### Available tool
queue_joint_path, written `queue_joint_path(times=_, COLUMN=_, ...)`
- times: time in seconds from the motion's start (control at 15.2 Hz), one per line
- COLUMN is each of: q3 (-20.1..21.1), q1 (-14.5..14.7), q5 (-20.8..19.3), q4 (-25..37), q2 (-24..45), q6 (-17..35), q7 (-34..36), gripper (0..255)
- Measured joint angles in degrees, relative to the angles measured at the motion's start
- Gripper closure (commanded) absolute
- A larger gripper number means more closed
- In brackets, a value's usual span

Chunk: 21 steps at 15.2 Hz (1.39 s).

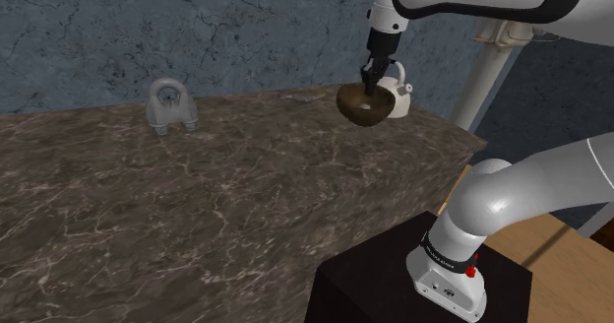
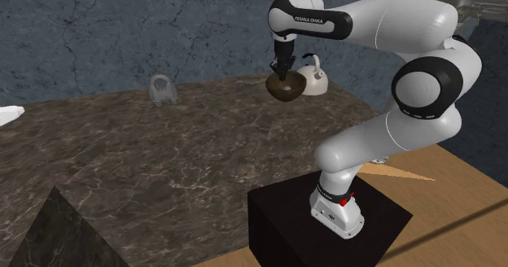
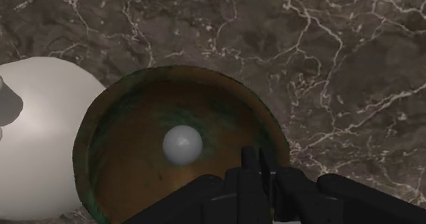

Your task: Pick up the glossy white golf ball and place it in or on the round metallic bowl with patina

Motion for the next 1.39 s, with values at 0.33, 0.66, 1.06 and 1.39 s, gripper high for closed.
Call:
queue_joint_path(times=0.33, q3=-2.75, q1=1.01, q5=-0.47, q4=-2.11, q2=-0.24, q6=3.15, q7=-5.53, gripper=0)
queue_joint_path(times=0.66, q3=-13.62, q1=5.4, q5=-0.97, q4=-4.94, q2=2.16, q6=12.51, q7=-29.19, gripper=0)
queue_joint_path(times=1.06, q3=-16.07, q1=6.28, q5=-1.05, q4=-8.57, q2=3.53, q6=18.24, q7=-34.11, gripper=0)
queue_joint_path(times=1.39, q3=-16.26, q1=6.31, q5=-1.09, q4=-9.94, q2=3.95, q6=20.05, q7=-34.2, gripper=0)
